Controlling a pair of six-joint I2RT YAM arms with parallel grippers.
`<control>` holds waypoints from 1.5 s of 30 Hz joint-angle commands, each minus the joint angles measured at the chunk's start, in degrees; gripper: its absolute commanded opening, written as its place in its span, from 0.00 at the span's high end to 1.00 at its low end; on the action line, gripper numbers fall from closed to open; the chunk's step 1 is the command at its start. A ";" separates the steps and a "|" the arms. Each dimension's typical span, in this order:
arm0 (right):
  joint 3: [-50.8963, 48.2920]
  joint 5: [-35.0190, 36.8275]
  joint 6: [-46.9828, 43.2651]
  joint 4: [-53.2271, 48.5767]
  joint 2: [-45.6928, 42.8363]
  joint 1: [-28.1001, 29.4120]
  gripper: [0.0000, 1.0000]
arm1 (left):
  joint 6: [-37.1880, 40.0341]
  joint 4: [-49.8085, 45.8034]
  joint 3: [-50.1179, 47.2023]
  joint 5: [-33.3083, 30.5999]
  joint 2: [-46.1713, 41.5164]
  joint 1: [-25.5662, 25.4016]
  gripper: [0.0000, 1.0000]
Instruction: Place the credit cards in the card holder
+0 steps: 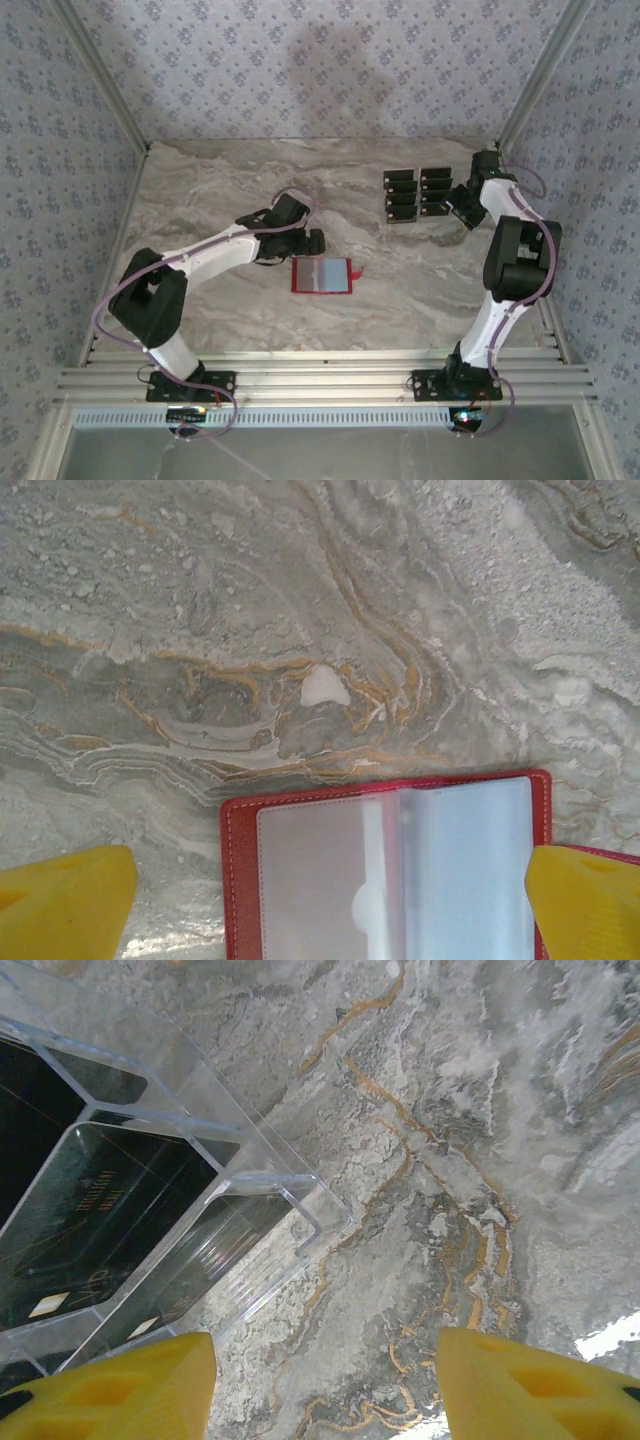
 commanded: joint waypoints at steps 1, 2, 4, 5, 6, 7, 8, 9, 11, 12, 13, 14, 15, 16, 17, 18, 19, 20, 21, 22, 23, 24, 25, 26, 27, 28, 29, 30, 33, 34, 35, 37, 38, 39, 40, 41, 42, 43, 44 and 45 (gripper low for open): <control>2.94 1.12 -1.09 -0.83 1.95 -0.11 0.38 | -0.46 -0.01 2.41 0.86 1.34 0.32 0.00; 3.24 1.34 -1.17 -1.01 2.38 -0.12 0.38 | -0.44 0.03 2.44 0.95 1.48 0.30 0.00; 4.08 1.99 -1.27 -1.27 3.44 -0.01 0.38 | -0.46 0.13 2.47 1.09 1.70 0.37 0.00; 4.53 2.29 -1.36 -1.45 3.98 0.01 0.38 | -0.48 0.21 2.49 1.14 1.79 0.32 0.00; 5.17 2.72 -1.47 -1.75 4.59 0.02 0.38 | -0.40 0.22 2.53 1.24 1.92 0.32 0.00; 5.83 3.17 -1.61 -2.00 5.26 0.09 0.38 | -0.46 0.21 2.61 1.23 1.92 0.31 0.00; 6.47 3.63 -1.71 -2.29 5.86 0.18 0.38 | -0.44 0.21 2.56 1.23 1.96 0.33 0.00; 7.27 4.19 -1.91 -2.69 6.58 0.40 0.38 | -0.32 0.24 2.58 1.18 1.97 0.33 0.00; 8.81 4.97 -2.44 -3.63 8.01 0.93 0.38 | -0.37 0.26 2.53 1.19 1.90 0.37 0.00; 9.45 5.12 -2.65 -4.06 8.42 1.22 0.38 | -0.37 0.23 2.51 1.14 1.88 0.34 0.00; 10.05 5.30 -3.01 -4.50 8.98 1.44 0.38 | -0.36 0.30 2.53 1.14 1.80 0.37 0.00; 10.62 5.70 -3.23 -4.77 9.47 1.58 0.38 | -0.33 0.30 2.44 1.18 1.79 0.33 0.00; 10.89 6.05 -3.34 -5.03 9.91 1.74 0.38 | -0.42 0.30 2.37 1.14 1.71 0.33 0.00; 11.22 6.32 -3.37 -5.37 10.38 1.76 0.38 | -0.45 0.30 2.33 1.14 1.70 0.35 0.00; 11.36 6.42 -3.42 -5.49 10.73 1.85 0.39 | -0.47 0.30 2.28 1.14 1.61 0.37 0.00; 11.36 6.44 -3.38 -5.63 10.87 1.85 0.39 | -0.45 0.31 2.21 1.14 1.53 0.36 0.00; 11.17 6.32 -3.30 -5.61 10.89 1.88 0.39 | -0.42 0.36 2.12 1.14 1.45 0.37 0.00; 10.76 5.98 -3.31 -5.42 10.64 1.91 0.39 | -0.46 0.40 2.05 1.14 1.35 0.36 0.00; 10.24 5.83 -3.32 -5.10 10.17 1.93 0.39 | -0.41 0.39 2.01 1.14 1.27 0.31 0.00; 9.40 5.36 -3.29 -4.49 9.36 2.01 0.39 | -0.40 0.39 1.88 1.18 1.13 0.37 0.00; 8.49 4.76 -3.21 -3.86 8.40 1.94 0.39 | -0.46 0.49 1.76 1.23 1.02 0.37 0.00; 7.71 4.16 -3.27 -3.38 7.60 1.95 0.39 | -0.52 0.58 1.70 1.29 0.96 0.30 0.00; 6.88 3.69 -3.20 -2.92 6.30 1.99 0.39 | -0.51 0.63 1.65 1.42 0.91 0.37 0.00; 5.90 3.04 -3.24 -2.34 4.99 2.10 0.39 | -0.51 0.70 1.52 1.48 0.83 0.37 0.00; 5.20 2.68 -3.22 -1.71 3.78 2.10 0.39 | -0.59 0.85 1.41 1.50 0.82 0.37 0.00; 4.12 2.23 -3.16 -1.11 2.53 2.03 0.39 | -0.64 0.88 1.39 1.51 0.82 0.37 0.00; 3.43 1.69 -2.83 -0.63 1.18 2.03 0.39 | -0.58 0.95 1.31 1.65 0.86 0.34 0.00; 2.99 1.05 -2.38 -0.43 0.43 2.03 0.39 | -0.62 0.93 1.30 1.67 0.82 0.37 0.00; 3.32 -0.12 -1.57 -0.13 -0.73 2.03 0.39 | -0.52 1.01 1.22 1.77 0.82 0.32 0.00; 3.89 -0.59 -1.37 -0.27 -0.64 2.09 0.39 | -0.53 1.01 1.15 1.75 0.83 0.36 0.00; 4.44 -1.38 -1.20 -0.29 -0.43 2.05 0.39 | -0.55 1.10 1.11 1.81 0.74 0.37 0.00; 5.24 -3.36 -1.17 0.69 0.04 1.97 0.39 | -0.61 1.18 0.97 1.83 0.74 0.36 0.00; 5.61 -4.46 -1.34 1.96 0.35 1.96 0.39 | -0.61 1.18 0.96 1.88 0.65 0.30 0.00; 5.94 -5.95 -1.63 3.29 0.64 2.00 0.39 | -0.59 1.18 0.95 2.03 0.60 0.37 0.00; 6.37 -7.75 -1.95 4.57 1.05 1.79 0.38 | -0.59 1.23 0.91 2.02 0.56 0.35 0.00; 6.83 -8.76 -2.03 5.53 1.47 1.60 0.38 | -0.48 1.18 0.86 2.10 0.56 0.37 0.00; 7.47 -9.47 -2.35 6.64 1.95 1.15 0.38 | -0.53 1.19 0.88 2.11 0.52 0.37 0.00; 7.95 -10.11 -2.40 7.82 2.32 0.82 0.37 | -0.39 1.10 0.86 1.98 0.47 0.36 0.00; 8.47 -10.97 -2.33 8.89 2.76 0.34 0.36 | -0.33 0.96 0.86 1.94 0.44 0.31 0.00; 9.06 -11.83 -2.23 9.85 3.19 -0.08 0.34 | -0.20 0.83 0.86 1.86 0.38 0.34 0.00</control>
